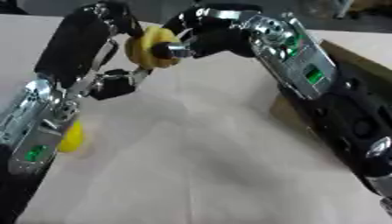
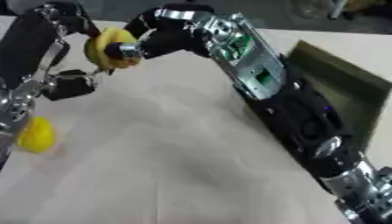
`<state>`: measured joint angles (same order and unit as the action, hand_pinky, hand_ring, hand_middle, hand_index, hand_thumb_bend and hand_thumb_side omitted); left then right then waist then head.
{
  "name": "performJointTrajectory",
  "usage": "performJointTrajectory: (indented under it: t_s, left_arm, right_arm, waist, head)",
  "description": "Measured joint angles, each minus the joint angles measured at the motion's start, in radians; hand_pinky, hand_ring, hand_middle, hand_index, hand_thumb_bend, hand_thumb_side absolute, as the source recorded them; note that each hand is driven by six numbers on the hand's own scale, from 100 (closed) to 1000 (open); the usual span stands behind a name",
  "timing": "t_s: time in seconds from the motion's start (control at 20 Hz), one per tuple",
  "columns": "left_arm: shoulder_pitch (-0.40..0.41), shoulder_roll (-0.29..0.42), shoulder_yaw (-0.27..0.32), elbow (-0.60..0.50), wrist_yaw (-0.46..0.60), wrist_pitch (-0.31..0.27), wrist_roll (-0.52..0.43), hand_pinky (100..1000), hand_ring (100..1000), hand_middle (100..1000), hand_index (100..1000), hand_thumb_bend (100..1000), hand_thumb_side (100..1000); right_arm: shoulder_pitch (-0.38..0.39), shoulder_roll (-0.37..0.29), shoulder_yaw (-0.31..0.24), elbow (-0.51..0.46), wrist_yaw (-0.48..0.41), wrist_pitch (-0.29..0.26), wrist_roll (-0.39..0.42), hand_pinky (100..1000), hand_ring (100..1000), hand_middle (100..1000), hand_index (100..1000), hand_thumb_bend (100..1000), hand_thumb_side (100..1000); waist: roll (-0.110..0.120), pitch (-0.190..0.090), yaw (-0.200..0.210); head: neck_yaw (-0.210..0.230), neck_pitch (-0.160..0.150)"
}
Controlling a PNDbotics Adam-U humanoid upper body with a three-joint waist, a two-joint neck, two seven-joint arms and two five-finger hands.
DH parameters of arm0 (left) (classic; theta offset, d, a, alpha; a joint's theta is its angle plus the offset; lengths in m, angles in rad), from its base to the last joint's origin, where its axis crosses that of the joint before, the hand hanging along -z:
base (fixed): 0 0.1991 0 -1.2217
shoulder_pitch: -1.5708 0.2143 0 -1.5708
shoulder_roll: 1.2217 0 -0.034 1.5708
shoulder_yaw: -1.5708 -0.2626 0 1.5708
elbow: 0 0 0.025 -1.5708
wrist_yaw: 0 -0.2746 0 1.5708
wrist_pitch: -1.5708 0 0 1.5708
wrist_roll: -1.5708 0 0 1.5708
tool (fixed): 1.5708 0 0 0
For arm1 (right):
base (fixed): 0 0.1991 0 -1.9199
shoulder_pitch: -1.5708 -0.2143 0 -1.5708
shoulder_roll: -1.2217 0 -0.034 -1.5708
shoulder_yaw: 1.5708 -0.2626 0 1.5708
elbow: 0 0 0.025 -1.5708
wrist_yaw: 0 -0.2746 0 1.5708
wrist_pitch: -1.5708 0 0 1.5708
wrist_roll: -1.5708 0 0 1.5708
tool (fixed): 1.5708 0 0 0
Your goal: Pick up the objects with one hand, pass them to the other hand, and then place them into the box on the other side of the table.
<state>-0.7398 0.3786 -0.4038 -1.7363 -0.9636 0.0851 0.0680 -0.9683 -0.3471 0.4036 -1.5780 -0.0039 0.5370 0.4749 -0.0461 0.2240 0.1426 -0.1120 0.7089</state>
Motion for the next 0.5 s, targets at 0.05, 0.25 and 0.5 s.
performJointTrajectory:
  t_s: [0.05,0.25,0.5]
  left_arm:
    - [0.000,-0.002,0.000,0.000,0.000,0.000,0.000,615,528,470,522,325,100]
    - [-0.001,-0.009,0.000,0.000,-0.003,0.002,0.002,616,528,470,522,322,100]
    - [-0.002,-0.021,0.000,0.002,-0.007,0.003,0.002,617,528,471,524,319,100]
  right_arm:
    - [0.000,0.000,0.000,0.001,0.000,-0.001,0.001,854,823,788,822,475,404]
    - [0.000,0.008,-0.003,0.007,0.001,-0.008,0.004,864,822,773,809,462,382]
    - [0.000,0.009,-0.003,0.010,-0.003,-0.011,-0.005,852,813,749,785,418,327]
  waist:
    - [0.000,0.000,0.000]
    - [0.000,0.000,0.000]
    - [0.000,0.000,0.001]
  head:
    - [0.000,0.000]
    - [-0.002,-0.005]
    - [-0.003,-0.007]
